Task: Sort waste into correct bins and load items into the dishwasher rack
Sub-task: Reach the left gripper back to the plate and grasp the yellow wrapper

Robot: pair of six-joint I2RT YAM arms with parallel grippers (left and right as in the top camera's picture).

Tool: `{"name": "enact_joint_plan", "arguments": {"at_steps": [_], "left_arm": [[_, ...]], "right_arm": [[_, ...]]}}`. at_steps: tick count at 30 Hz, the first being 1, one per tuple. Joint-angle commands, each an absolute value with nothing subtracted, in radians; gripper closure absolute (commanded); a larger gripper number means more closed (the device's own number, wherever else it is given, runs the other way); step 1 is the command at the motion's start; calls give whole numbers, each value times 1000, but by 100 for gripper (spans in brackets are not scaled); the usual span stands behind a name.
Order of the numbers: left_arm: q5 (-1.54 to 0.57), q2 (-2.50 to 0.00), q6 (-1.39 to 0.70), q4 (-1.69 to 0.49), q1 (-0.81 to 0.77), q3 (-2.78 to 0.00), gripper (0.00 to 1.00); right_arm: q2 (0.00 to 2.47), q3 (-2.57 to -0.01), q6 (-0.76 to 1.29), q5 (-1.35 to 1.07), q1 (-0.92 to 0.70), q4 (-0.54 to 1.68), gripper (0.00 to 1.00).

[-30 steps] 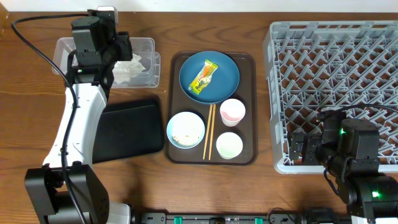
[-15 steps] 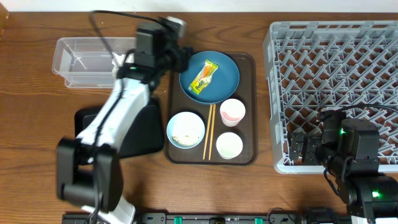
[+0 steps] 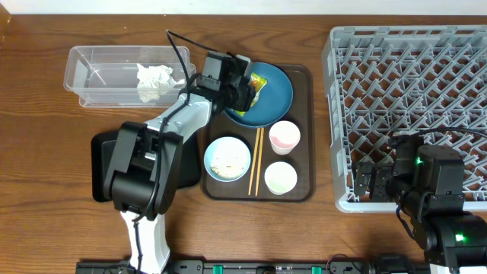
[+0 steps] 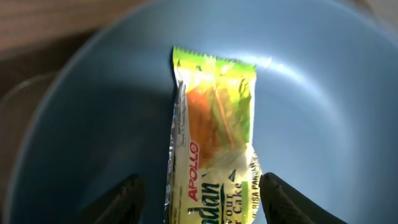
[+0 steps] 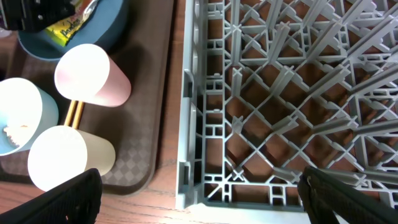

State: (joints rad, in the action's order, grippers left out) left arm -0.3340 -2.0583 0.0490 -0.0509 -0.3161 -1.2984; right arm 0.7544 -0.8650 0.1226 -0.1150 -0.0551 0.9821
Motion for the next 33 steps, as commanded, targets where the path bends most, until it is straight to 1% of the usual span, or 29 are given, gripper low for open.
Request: {"name": "enact_joint_plan", "arguments": {"at_steps": [1,8,17,20,22,30,32,33], "left_arm": [[-328,-2073,48,-48,-316,-1311,37],[-328,-2080,47,-71,-316,-1309,46],[-328,-2083,47,-76,-336,-1306,69],[-328,-2083,47,-78,-348,-1306,70],[-328,-2083,48,-81,-357,-1306,69],[-264,-2086,48,-107,-376,-1286,68],[-264,-2086,48,-105,-376,-1286,69],[-264,-2085,48,-102,-376,-1286,73]], "right_arm": [[753,-887,126,-109,-47,980,1],[753,-887,126,-108,-47,980,1],[753,-887,126,-108,-47,980,1],[753,-887,126,-108,-47,981,1],[753,-887,126,-108,-47,981,1],[753,-887,125,-109,-47,980,1],[753,-887,126,-108,-47,981,1],[753,-887,126,-108,-47,981,1]]}}
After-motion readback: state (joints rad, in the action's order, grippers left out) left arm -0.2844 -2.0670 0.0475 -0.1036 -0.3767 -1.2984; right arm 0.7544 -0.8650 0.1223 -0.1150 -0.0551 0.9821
